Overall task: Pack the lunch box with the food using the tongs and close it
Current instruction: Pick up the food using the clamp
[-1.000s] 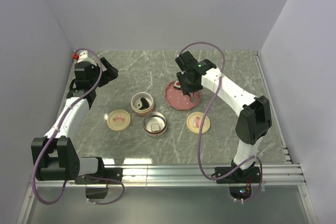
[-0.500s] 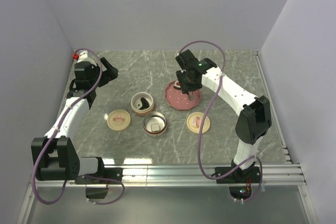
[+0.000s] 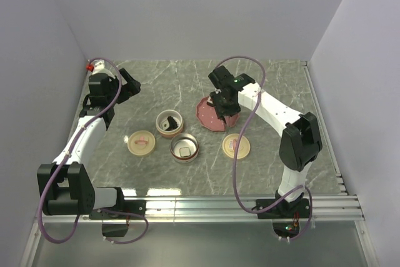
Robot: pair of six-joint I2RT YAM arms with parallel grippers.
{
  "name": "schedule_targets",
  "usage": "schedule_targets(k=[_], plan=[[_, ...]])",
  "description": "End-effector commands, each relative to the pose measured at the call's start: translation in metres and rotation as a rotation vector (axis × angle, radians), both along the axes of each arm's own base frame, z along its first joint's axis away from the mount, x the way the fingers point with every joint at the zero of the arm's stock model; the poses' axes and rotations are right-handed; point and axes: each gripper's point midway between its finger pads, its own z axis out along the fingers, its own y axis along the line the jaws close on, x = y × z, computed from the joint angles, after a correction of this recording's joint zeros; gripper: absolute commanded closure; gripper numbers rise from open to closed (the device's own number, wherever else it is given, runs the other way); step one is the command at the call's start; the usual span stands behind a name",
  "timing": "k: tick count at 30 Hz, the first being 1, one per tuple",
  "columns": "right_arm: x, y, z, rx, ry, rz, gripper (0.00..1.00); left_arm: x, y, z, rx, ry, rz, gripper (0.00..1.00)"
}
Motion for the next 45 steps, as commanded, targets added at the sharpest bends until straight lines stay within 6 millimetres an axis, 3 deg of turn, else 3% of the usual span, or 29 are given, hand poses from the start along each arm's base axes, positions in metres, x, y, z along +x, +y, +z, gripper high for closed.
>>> schedule_targets(k=[1,3,8,14,18,28,30,45], plan=[[0.007,0.016,-0.005,0.064,-0.011,0.01,0.5,0.009,-0.003,0.024,-0.014,-0.068,-0.006,0.01],[0.006,0.016,-0.01,0.062,0.0,0.011,0.53,0.009,-0.003,0.024,-0.015,-0.071,-0.004,0.01],[0.003,0.017,-0.015,0.066,0.019,0.011,0.73,0.009,-0.002,0.025,-0.012,-0.073,-0.002,0.01],[0.002,0.013,-0.009,0.055,0.011,0.014,0.81,0.008,-0.003,0.025,-0.013,-0.073,-0.005,0.0],[0.002,0.006,0.001,0.029,-0.007,0.01,0.8,0.007,-0.003,0.024,-0.015,-0.071,-0.002,0.01],[0.016,-0.016,0.064,-0.028,-0.194,-0.04,0.71,0.006,-0.004,0.025,-0.02,-0.072,-0.002,0.01],[0.015,-0.016,0.069,-0.024,-0.204,-0.034,0.71,0.007,-0.004,0.027,-0.02,-0.077,-0.006,0.0],[-0.001,-0.003,0.057,0.006,-0.172,0.037,0.59,0.007,-0.003,0.029,-0.017,-0.082,-0.005,0.01]])
